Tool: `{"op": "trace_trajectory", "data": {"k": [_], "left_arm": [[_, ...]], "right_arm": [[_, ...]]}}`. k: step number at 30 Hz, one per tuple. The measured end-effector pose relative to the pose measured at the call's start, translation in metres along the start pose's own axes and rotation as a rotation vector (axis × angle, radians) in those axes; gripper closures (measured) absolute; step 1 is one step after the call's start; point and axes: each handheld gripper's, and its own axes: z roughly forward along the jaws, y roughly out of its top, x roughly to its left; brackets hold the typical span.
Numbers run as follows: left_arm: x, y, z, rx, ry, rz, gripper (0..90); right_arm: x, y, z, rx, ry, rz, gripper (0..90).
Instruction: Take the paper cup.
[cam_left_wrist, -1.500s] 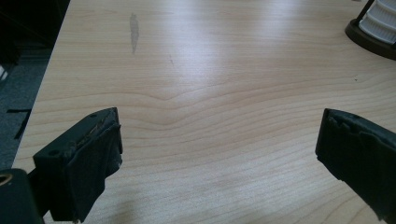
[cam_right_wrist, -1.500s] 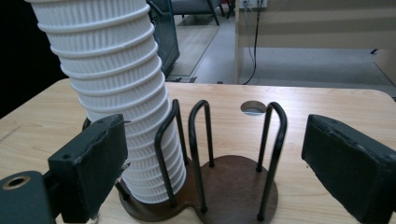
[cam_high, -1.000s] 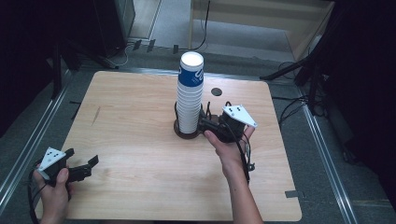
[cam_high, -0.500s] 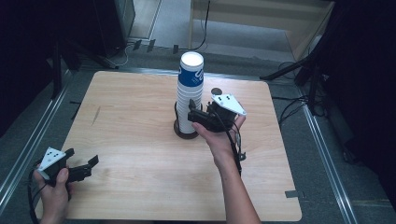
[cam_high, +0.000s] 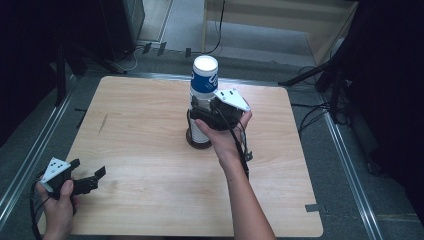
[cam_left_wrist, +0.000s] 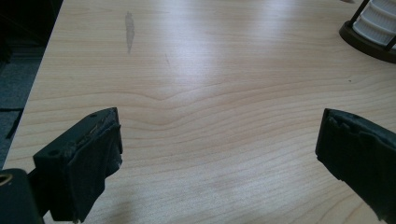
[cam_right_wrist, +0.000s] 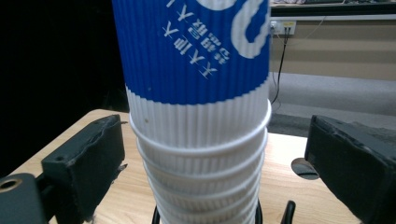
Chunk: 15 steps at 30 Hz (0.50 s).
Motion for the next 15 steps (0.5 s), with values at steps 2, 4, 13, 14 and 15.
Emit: {"op": "trace_trajectory", "data": {"k": [2,4,13,14,15], "left_arm": [[0.000,0.000,0.000,0.001,-0.001,-0.001,1.4],[0.000,0.000,0.000,0.003,-0.002,0.002,1.4],[0.000,0.000,0.001,0.007,-0.003,0.000,1.4],[0.000,0.000,0.001,0.007,-0.003,0.000,1.4],[0.001,0.000,0.001,0.007,-0.004,0.001,1.4]], "right_arm": [[0.001,0.001,0.002,0.003,-0.002,0.005,5.0],[0.004,0.002,0.005,0.001,-0.001,0.010,5.0],[0.009,0.016,0.016,-0.009,-0.028,0.010,5.4],[0.009,0.016,0.016,-0.009,-0.028,0.010,5.4],[0.009,0.017,0.017,-0.011,-0.030,0.010,5.5]]}}
